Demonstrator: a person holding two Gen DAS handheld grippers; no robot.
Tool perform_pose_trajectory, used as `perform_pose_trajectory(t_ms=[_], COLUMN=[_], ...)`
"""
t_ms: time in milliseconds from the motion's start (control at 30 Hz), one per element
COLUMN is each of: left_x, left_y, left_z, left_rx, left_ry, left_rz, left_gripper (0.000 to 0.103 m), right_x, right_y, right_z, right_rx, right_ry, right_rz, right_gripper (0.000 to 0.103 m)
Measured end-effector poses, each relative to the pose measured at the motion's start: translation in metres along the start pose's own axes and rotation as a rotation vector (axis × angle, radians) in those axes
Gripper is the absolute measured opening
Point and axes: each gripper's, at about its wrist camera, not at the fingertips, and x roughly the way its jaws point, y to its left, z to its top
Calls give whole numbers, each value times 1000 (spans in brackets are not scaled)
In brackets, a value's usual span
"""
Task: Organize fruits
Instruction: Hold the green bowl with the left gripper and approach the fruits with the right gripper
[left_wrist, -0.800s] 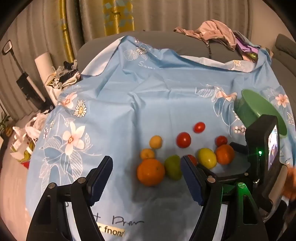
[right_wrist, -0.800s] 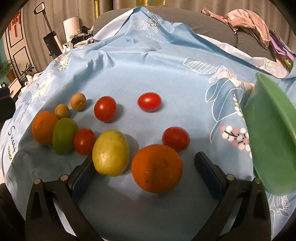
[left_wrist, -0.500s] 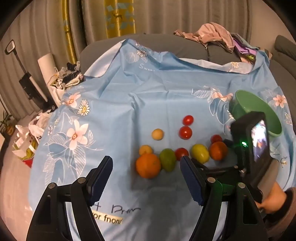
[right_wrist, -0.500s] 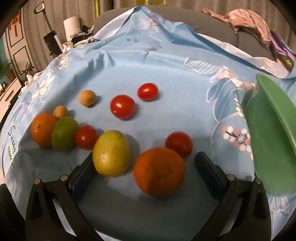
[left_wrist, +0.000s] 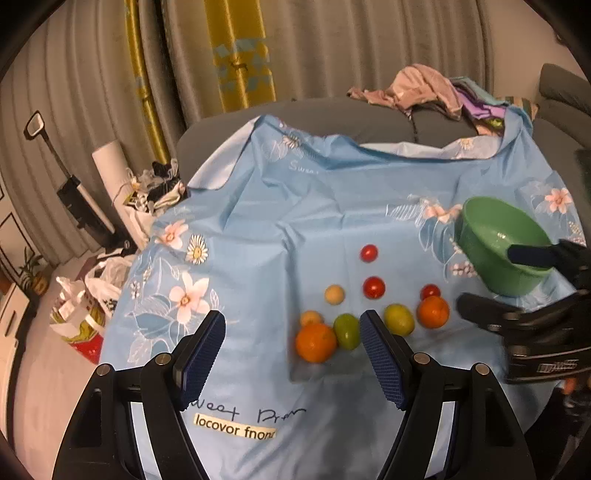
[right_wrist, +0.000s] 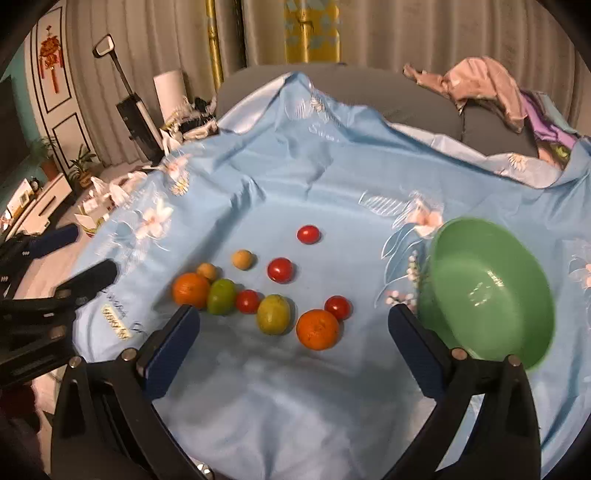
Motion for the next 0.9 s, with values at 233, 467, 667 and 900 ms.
perform_pose_trajectory(t_ms=[233,467,667,900], left_x=[-10,-17,-21,-22], left_y=[-3,-3,-4,-4], left_z=[8,13,16,17], left_rx=[12,21,19,19], left_ry=[-29,-48,-57,-56], left_rz=[-13,-16,-16,-19], left_gripper=[75,75,75,75], right_x=[-31,-41,-45,-47], right_y=[-5,1,2,5], right_z=[2,4,2,3], right_rx=[-3,-17,-23,-27], right_ry=[-22,-59,-69,-77], right_rz=[-6,-3,-2,-2], right_gripper=[103,103,103,103])
